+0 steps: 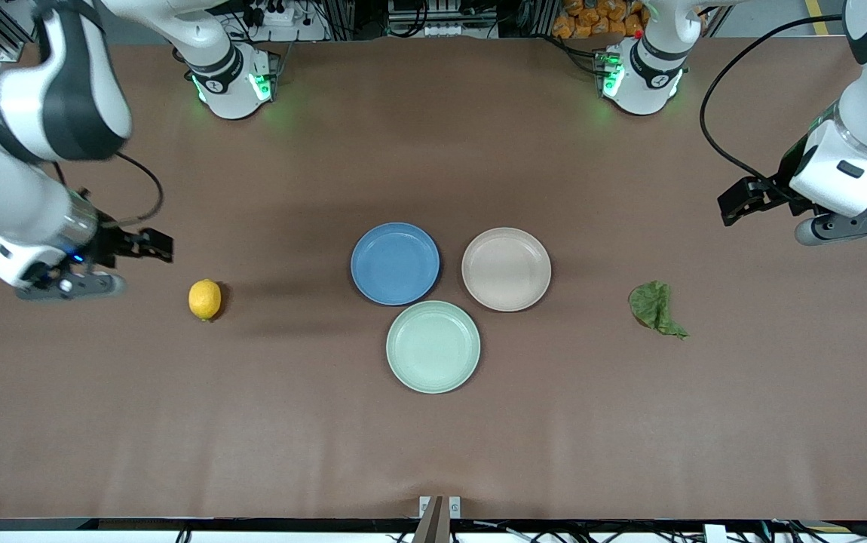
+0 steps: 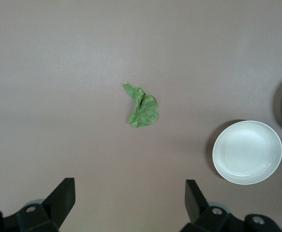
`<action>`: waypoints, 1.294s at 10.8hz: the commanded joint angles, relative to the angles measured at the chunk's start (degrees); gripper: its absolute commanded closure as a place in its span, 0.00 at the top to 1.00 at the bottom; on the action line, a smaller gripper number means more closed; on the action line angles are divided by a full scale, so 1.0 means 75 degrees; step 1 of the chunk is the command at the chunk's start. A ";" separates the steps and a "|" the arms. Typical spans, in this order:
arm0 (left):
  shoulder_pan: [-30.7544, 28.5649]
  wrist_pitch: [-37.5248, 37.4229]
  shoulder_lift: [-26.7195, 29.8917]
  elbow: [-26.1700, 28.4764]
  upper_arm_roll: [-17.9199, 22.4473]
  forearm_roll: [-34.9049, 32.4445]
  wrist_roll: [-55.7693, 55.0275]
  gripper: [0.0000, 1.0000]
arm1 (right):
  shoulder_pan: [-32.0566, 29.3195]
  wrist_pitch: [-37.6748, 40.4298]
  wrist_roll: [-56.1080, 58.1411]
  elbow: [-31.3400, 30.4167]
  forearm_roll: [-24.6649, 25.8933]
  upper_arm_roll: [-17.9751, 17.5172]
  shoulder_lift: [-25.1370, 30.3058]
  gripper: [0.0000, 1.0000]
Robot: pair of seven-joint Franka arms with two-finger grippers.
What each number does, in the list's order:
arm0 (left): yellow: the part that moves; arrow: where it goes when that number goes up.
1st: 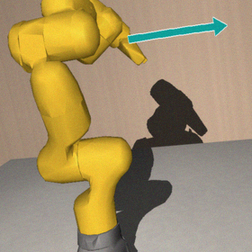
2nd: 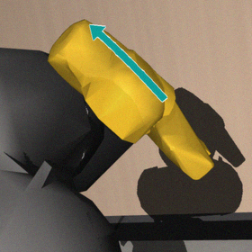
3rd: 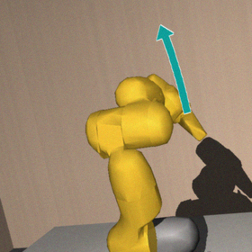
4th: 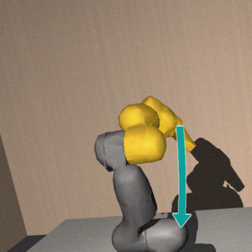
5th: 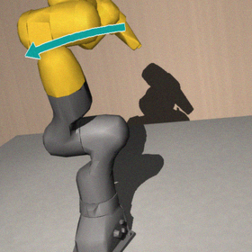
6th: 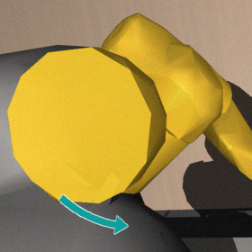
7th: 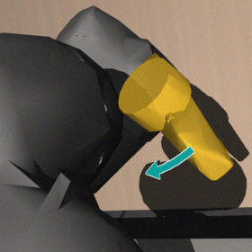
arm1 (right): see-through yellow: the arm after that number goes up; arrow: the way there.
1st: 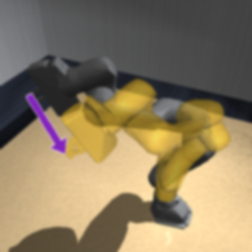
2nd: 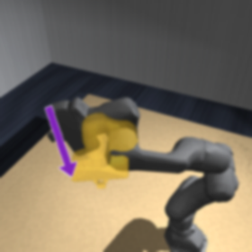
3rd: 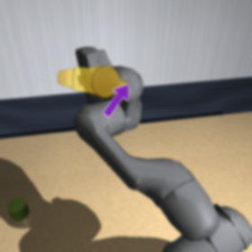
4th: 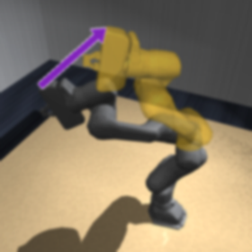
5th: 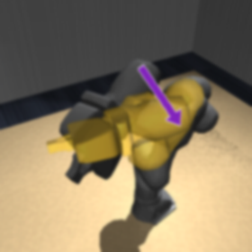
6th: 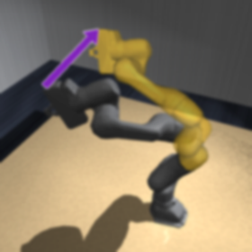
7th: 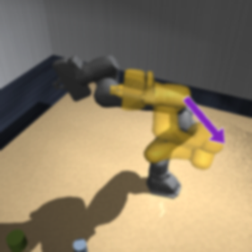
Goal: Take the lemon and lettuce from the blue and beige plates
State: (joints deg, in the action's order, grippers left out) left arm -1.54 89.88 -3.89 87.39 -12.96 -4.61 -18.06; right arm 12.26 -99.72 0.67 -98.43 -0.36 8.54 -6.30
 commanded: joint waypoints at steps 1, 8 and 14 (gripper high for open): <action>-0.0065 -0.0090 0.0202 0.0101 -0.0077 -0.0007 0.0193 1.00 | -0.0403 0.0683 0.0110 0.0242 -0.0035 -0.0189 0.0570 1.00; -0.0088 -0.0207 0.0191 -0.0203 -0.0065 0.0191 0.0193 1.00 | -0.1131 0.1987 0.0146 0.1664 -0.0058 -0.0307 0.0723 1.00; -0.0369 -0.0441 0.0448 -0.0192 0.0052 0.0614 0.1231 1.00 | -0.1108 0.2339 0.0122 0.1710 0.0036 -0.0283 0.0688 1.00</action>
State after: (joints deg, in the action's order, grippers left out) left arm -2.84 87.49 -1.29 85.86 -12.70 -1.85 -13.97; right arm 5.00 -83.20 1.24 -86.10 -0.32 7.21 -1.44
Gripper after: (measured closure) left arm 0.000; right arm 0.000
